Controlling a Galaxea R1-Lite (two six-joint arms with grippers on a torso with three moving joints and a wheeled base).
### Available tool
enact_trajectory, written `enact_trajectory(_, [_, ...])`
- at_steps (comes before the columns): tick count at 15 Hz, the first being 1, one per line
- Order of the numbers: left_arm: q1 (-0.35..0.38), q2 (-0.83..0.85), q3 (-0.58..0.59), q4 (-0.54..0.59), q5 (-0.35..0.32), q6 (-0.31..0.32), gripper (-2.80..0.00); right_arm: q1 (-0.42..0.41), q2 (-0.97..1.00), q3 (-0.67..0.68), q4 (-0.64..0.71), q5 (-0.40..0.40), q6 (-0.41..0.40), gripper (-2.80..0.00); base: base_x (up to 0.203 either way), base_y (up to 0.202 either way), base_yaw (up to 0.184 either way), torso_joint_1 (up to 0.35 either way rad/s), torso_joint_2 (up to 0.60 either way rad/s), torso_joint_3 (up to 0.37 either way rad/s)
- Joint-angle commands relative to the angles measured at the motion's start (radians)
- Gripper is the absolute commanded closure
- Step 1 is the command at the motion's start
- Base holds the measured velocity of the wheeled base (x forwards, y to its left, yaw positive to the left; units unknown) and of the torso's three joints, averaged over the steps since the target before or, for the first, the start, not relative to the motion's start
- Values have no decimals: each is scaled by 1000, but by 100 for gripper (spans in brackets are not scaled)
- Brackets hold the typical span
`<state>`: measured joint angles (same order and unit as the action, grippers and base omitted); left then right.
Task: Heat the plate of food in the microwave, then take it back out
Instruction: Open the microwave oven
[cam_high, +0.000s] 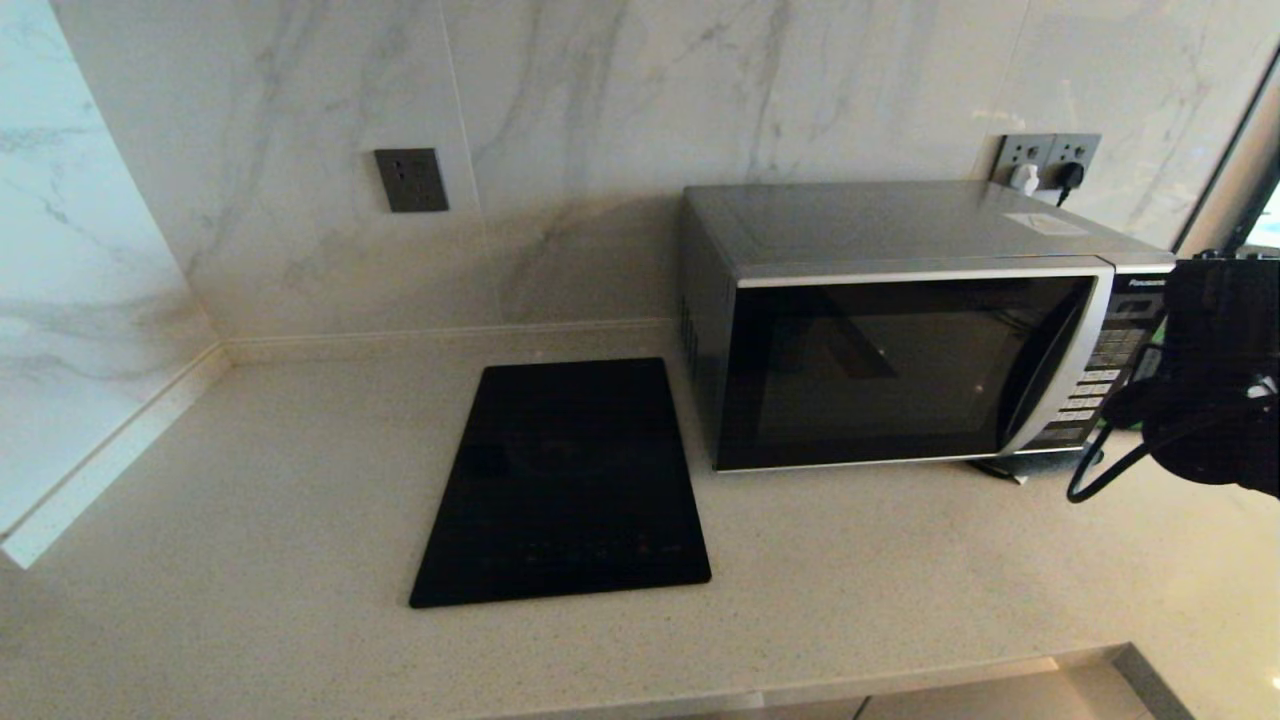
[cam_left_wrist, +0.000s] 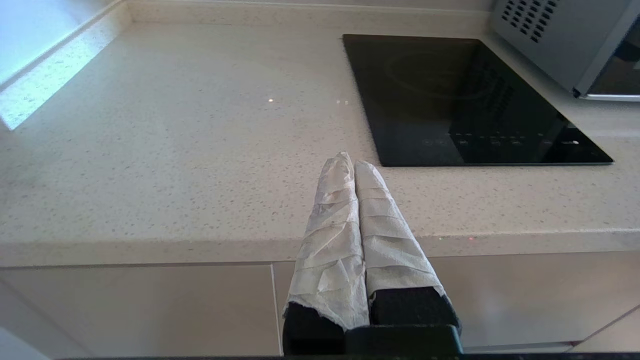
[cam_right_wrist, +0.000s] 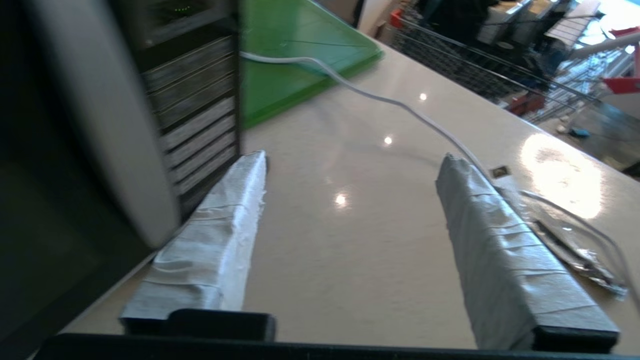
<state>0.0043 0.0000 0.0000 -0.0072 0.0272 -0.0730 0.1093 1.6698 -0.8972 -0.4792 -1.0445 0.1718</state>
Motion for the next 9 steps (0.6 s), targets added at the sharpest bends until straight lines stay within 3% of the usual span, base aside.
enact_trajectory(1, [0, 2, 0, 0, 0, -1, 0, 79, 78, -11, -30, -55, 26, -280, 0, 0, 0, 0, 0, 0])
enact_trajectory(4, [0, 2, 0, 0, 0, -1, 0, 145, 158, -27, -34, -133, 69, -280, 0, 0, 0, 0, 0, 0])
enact_trajectory(9, [0, 2, 0, 0, 0, -1, 0, 156, 241, -84, 53, -236, 68, -280, 0, 0, 0, 0, 0, 0])
